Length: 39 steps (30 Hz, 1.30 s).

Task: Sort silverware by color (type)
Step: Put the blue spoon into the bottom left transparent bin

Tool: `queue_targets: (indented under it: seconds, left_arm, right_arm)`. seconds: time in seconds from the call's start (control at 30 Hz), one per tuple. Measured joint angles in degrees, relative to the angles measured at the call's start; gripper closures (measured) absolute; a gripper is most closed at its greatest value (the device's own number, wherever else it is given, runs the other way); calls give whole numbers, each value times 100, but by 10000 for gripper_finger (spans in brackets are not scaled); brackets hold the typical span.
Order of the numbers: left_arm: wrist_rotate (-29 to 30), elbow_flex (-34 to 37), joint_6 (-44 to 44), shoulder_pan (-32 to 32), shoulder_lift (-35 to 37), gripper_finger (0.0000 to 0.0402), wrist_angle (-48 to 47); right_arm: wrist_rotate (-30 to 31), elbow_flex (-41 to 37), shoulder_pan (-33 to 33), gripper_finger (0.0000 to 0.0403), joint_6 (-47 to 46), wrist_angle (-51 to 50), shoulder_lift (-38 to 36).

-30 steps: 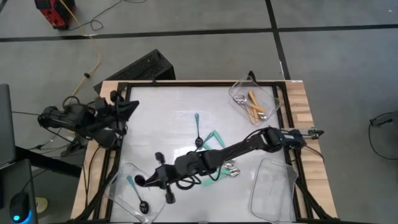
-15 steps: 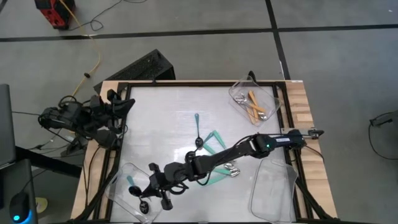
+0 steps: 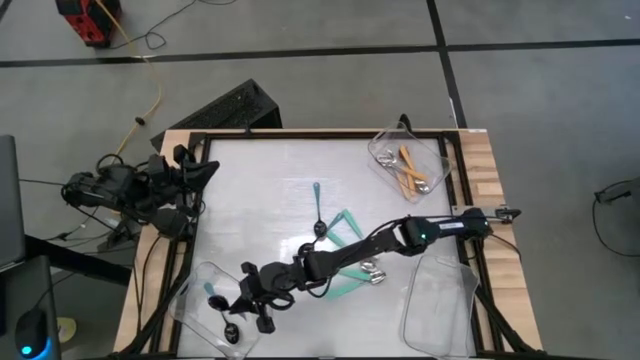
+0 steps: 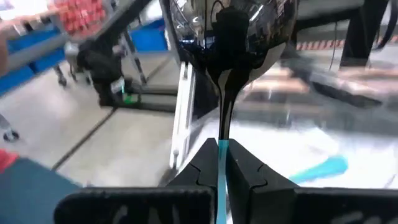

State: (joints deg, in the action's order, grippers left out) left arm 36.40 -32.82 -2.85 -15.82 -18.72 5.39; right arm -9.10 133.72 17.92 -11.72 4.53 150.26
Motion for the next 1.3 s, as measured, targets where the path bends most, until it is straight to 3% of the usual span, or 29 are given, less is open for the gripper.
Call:
queue_targets:
  seconds: [1.3]
  left_arm:
    - [4, 0, 0, -2, 2, 401, 9]
  right_arm:
    - [-142, -7, -250, 372, -775, -613, 212]
